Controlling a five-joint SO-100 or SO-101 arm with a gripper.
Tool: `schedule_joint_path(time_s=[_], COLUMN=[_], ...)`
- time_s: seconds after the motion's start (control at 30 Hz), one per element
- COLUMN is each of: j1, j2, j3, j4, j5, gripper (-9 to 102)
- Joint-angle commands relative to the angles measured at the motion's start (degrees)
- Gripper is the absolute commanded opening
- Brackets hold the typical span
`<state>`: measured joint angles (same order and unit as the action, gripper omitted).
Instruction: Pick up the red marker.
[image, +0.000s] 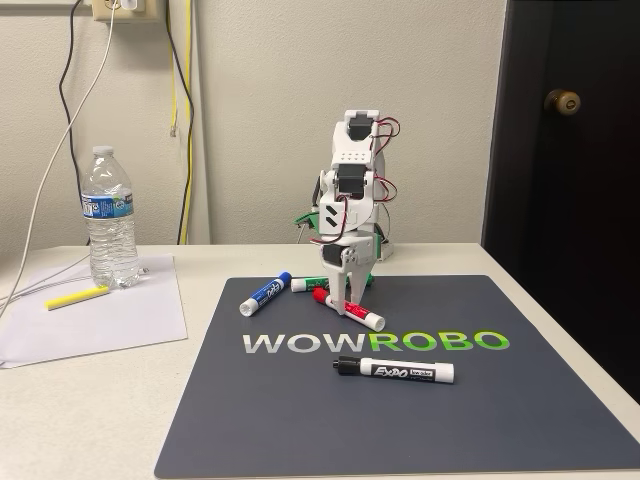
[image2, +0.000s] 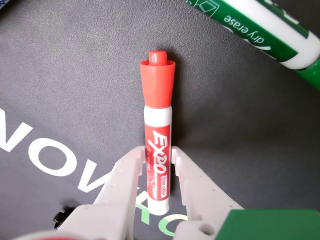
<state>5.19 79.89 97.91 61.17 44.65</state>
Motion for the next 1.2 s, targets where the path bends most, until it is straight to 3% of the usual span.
schedule_joint_path(time_s=[0.0,0.57,1.17], j1=[-0.2,-1.2,-0.4], j2=[3.2,4.7,23.6], j3=[-0.4,-0.4,-0.4], j4=[-0.3,-4.7,-9.4], j5=[-0.6,-1.2,-19.1], gripper=[10,11,11])
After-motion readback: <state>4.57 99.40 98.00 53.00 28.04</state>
